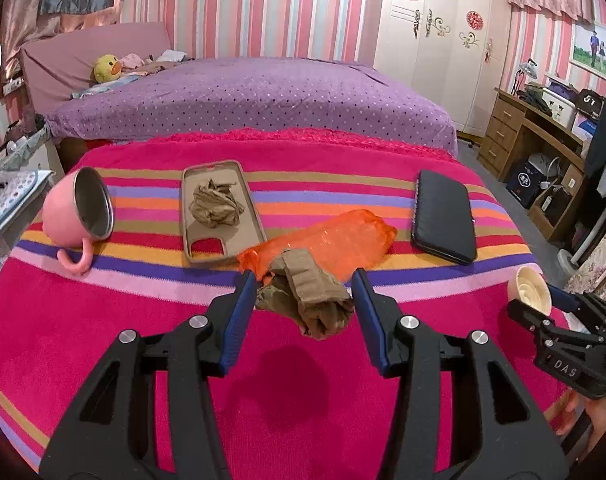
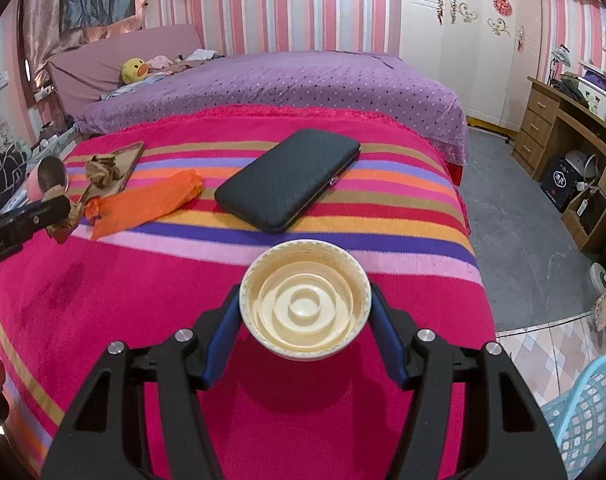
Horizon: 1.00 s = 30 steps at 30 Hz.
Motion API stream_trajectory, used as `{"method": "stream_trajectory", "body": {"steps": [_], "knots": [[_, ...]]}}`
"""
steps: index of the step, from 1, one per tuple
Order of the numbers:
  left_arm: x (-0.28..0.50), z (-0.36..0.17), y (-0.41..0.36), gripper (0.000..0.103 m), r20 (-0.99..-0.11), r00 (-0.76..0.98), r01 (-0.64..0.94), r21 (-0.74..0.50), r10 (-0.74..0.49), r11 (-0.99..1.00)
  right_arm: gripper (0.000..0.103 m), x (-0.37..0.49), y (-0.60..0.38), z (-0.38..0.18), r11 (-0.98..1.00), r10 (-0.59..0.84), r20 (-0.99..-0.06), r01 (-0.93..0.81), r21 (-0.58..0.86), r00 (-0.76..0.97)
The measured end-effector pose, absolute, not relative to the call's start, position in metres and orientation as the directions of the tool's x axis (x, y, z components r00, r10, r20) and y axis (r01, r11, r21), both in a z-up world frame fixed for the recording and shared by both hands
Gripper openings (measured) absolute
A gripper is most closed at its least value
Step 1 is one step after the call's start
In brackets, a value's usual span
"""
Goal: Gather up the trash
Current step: 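Carry the brown cloth and cream bowl over the blue basket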
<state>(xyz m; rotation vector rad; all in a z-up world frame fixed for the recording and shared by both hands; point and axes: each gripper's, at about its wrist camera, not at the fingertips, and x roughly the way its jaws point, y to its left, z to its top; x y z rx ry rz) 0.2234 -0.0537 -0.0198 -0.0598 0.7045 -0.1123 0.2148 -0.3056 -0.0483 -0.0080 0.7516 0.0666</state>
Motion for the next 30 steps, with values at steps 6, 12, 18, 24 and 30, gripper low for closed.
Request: {"method": "stream_trajectory", "body": {"steps": [6,12,18,24,30], "knots": [[0.208,-0.02,-0.066,0.048,-0.638,0.76,0.101,-0.074,-0.125,0.992,0.061,0.194,-0.319,-0.044,0.997,0.069,-0.675,-0.066,0.03,0.734],[0.191,-0.011,-0.086,0.048,-0.621,0.769,0.13,-0.083,-0.153,0.988,0.061,0.177,-0.335,-0.027,0.999,0.053,-0.651,-0.049,0.024,0.758],[0.167,0.006,-0.126,0.048,-0.583,0.785,0.192,-0.089,-0.207,0.977,0.061,0.142,-0.374,-0.001,0.999,0.014,-0.609,0.016,0.044,0.793],[0.149,0.007,-0.182,0.048,-0.568,0.781,0.264,-0.079,-0.261,0.961,0.061,0.093,-0.437,0.004,0.99,-0.097,-0.579,0.139,0.028,0.809],[0.129,0.0,-0.252,0.048,-0.563,0.753,0.351,-0.094,-0.34,0.932,0.061,0.047,-0.501,0.001,0.968,-0.207,-0.557,0.253,0.006,0.804]]}}
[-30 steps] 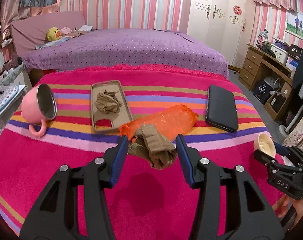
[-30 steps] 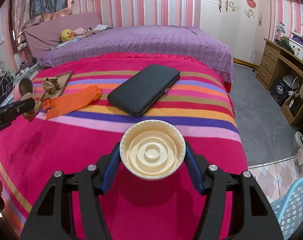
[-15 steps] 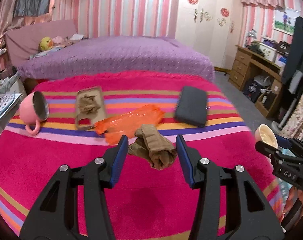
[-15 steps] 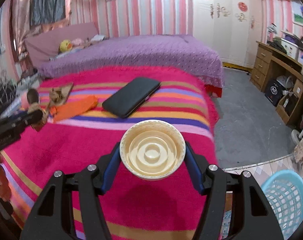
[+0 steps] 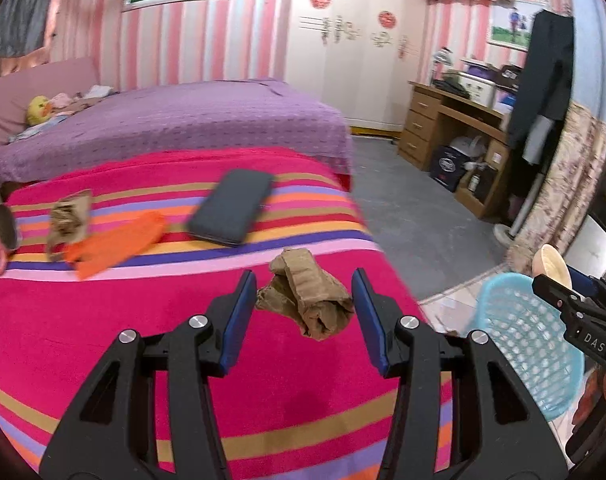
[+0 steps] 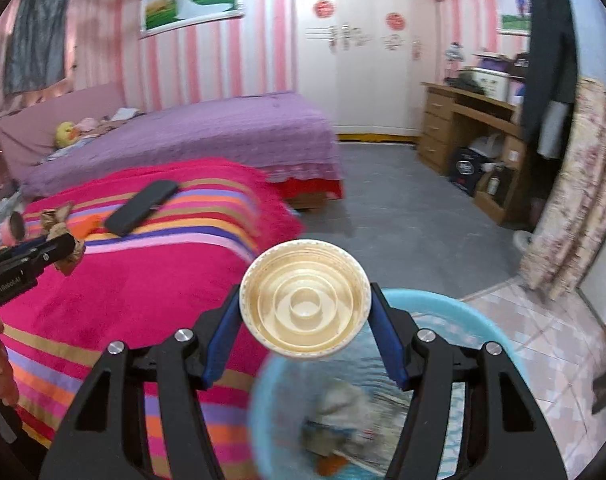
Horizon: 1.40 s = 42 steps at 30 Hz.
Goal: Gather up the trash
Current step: 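Carry the brown cloth and cream bowl over the blue basket, then open the left tool to drop the cloth while the right tool releases the bowl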
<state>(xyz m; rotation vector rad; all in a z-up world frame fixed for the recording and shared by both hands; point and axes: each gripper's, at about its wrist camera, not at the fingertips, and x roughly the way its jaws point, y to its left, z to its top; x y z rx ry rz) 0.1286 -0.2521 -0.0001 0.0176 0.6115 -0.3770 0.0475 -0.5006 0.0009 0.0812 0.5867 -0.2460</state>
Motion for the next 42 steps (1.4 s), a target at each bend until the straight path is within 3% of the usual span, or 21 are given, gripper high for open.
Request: {"method": "stream_trajectory", "body": {"steps": [11,21,26,31,42], "knots": [[0.089,-0.034,-0.373,0.048,-0.584,0.676,0.519,-0.055,-0.449,0.853,0.061,-0.004,-0.581,-0.028,0.915,-0.356,-0.572,0.4,-0.052,0.739],[0.058,-0.055,-0.45,0.049,-0.607,0.592,0.652,-0.027,-0.531,0.758,0.061,-0.026,-0.613,-0.048,0.899,-0.349,-0.585,0.438,0.013,0.732],[0.057,-0.057,-0.463,0.06,-0.616,0.583,0.668,-0.008,-0.53,0.744,0.061,-0.031,-0.618,-0.05,0.894,-0.352,-0.585,0.447,0.02,0.731],[0.064,-0.052,-0.456,0.082,-0.614,0.585,0.659,-0.021,-0.53,0.752,0.061,-0.032,-0.616,-0.05,0.891,-0.356,-0.576,0.453,0.028,0.736],[0.083,-0.042,-0.408,0.097,-0.583,0.657,0.583,-0.008,-0.478,0.812,0.061,-0.029,-0.607,-0.06,0.89,-0.356,-0.578,0.455,0.031,0.735]]}}
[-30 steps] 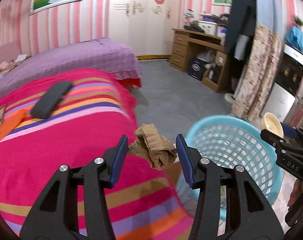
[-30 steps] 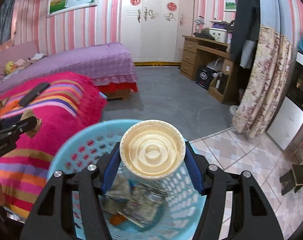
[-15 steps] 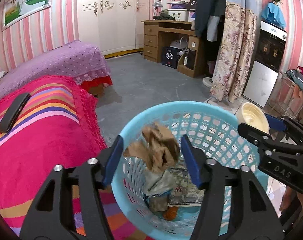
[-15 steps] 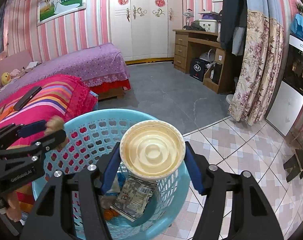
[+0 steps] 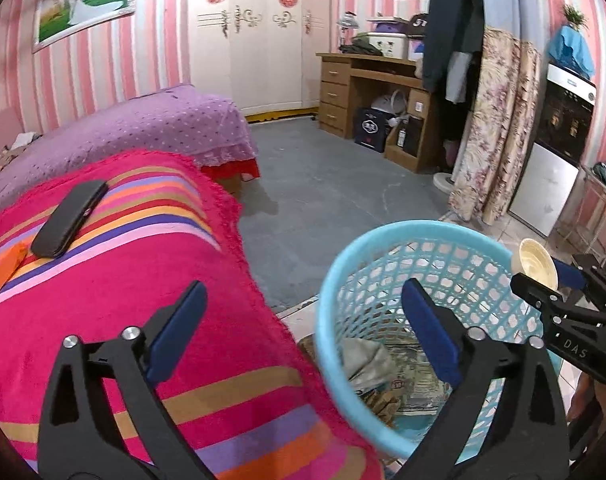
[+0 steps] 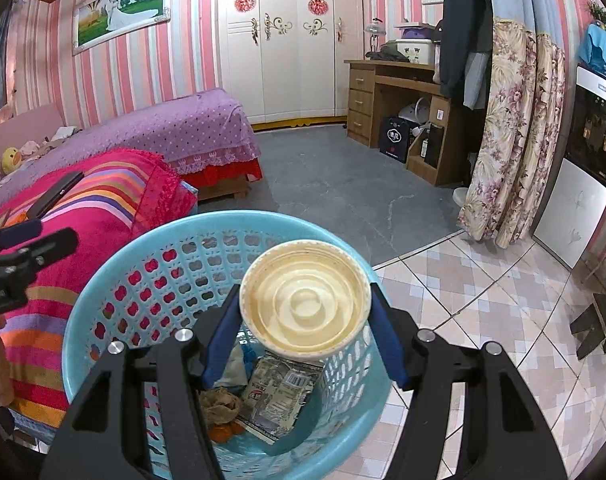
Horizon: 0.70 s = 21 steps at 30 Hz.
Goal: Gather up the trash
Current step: 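Open the left tool to drop the cloth while the right tool releases the bowl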
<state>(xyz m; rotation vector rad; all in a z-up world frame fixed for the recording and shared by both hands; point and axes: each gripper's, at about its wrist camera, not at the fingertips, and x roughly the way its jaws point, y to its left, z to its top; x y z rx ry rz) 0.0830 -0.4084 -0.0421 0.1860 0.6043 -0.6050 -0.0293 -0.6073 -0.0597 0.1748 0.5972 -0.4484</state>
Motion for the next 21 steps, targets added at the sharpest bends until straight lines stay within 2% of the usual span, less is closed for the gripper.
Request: {"method": "stream_trajectory", "body": {"steps": [4,6,10,12,21], "knots": [[0.087,-0.043,-0.393,0.097,-0.584,0.662,0.572,-0.011,-0.47,0.82,0.064,-0.024,-0.604,-0.062,0.884,-0.355,-0.571,0.464,0.052,0.74],[0.088,-0.044,-0.386,0.097,-0.586,0.663,0.567,-0.013,-0.466,0.824,0.08,-0.023,-0.602,-0.061,0.877,-0.369,-0.564,0.478,0.051,0.739],[0.089,-0.039,-0.37,0.097,-0.578,0.676,0.554,-0.01,-0.457,0.833,0.089,-0.025,-0.597,-0.057,0.862,-0.39,-0.545,0.503,0.069,0.742],[0.09,-0.036,-0.361,0.097,-0.572,0.681,0.546,-0.018,-0.456,0.838,0.097,-0.026,-0.593,-0.054,0.856,-0.403,-0.534,0.513,0.068,0.743],[0.096,-0.019,-0.305,0.097,-0.558,0.718,0.488,-0.023,-0.416,0.873,0.098,-0.009,-0.558,-0.032,0.864,-0.406,-0.504,0.5,0.062,0.762]]}}
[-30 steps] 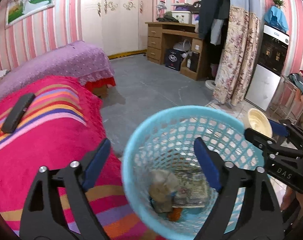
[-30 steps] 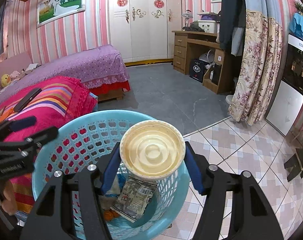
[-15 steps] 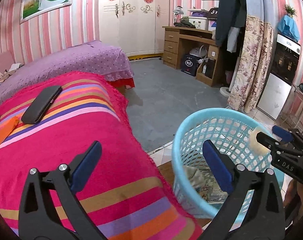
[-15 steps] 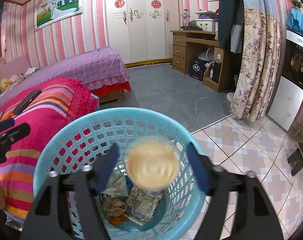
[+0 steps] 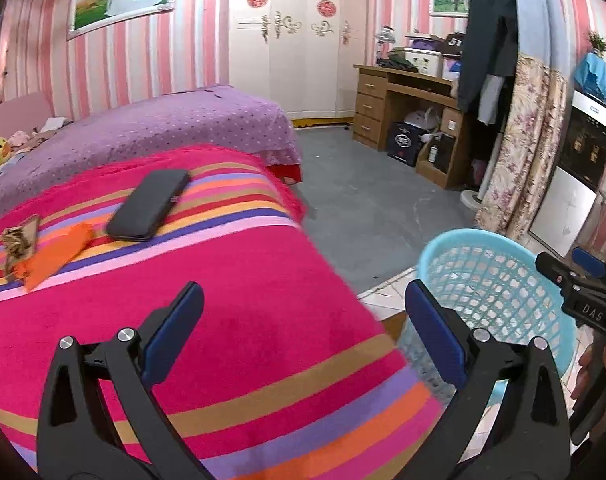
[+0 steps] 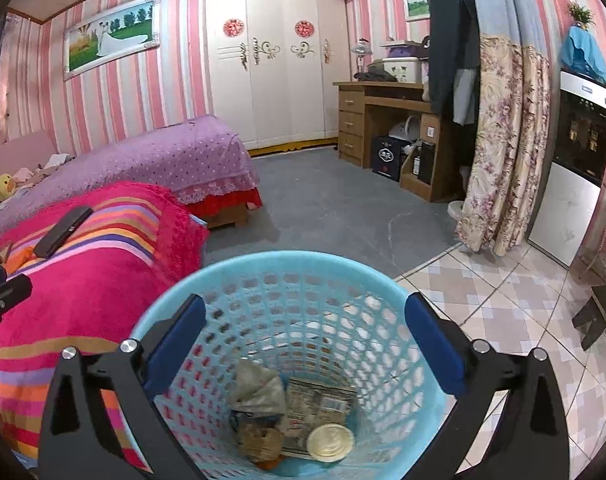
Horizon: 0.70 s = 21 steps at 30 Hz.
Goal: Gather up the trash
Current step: 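Open the left tool to drop the cloth while the right tool releases the bowl, then move both tools back over the bed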
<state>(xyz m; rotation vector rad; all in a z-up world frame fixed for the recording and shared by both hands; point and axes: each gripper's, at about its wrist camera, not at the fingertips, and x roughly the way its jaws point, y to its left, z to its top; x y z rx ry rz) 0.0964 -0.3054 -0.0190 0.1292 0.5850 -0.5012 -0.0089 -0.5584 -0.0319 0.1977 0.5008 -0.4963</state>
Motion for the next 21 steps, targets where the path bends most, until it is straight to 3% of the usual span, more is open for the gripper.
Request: {"method": "stream_trajectory", "body": {"steps": [21], "knots": [[0.162,0.021,-0.126,0.097,-0.542,0.807,0.296,0.023,-0.237,0.955,0.098,0.101,-0.405,0.002,0.96,-0.227,-0.487,0.277,0.033,0.844]]}}
